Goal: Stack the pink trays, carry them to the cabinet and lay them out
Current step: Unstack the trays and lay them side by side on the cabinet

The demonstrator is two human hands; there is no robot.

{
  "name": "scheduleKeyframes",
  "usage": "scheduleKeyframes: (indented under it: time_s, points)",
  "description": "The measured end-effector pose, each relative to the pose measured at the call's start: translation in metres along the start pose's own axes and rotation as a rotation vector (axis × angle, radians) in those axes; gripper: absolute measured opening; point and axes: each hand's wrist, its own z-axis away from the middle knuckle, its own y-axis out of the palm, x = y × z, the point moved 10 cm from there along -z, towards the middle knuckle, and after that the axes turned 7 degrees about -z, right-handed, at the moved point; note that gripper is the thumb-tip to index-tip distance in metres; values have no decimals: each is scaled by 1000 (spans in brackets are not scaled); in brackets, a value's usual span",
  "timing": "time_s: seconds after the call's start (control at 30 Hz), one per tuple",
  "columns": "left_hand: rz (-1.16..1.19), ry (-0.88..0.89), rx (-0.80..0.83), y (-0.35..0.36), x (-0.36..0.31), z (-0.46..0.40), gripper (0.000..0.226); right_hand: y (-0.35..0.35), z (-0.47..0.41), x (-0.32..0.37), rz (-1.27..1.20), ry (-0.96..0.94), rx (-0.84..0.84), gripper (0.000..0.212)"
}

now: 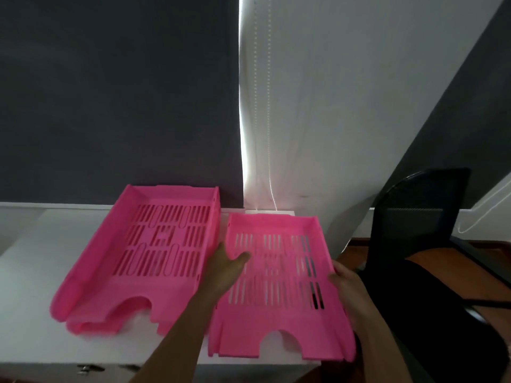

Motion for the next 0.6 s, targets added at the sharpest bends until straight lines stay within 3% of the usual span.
scheduleKeyframes:
  time_s: [0.2, 0.37, 0.47, 0.6]
  points:
    - [-24, 15, -39, 8, -3, 5, 86, 0, -1, -4, -42, -15, -11, 38]
    - [-15, 36, -41, 5, -10, 3, 83, 7, 3, 20, 126, -154, -133, 26]
    - [-15, 94, -68, -12, -26, 6, 78, 27, 9, 46, 165, -255, -213, 42]
    - [24, 142, -167, -61, -36, 9, 66, 89, 22, 74, 133, -329, -124, 53]
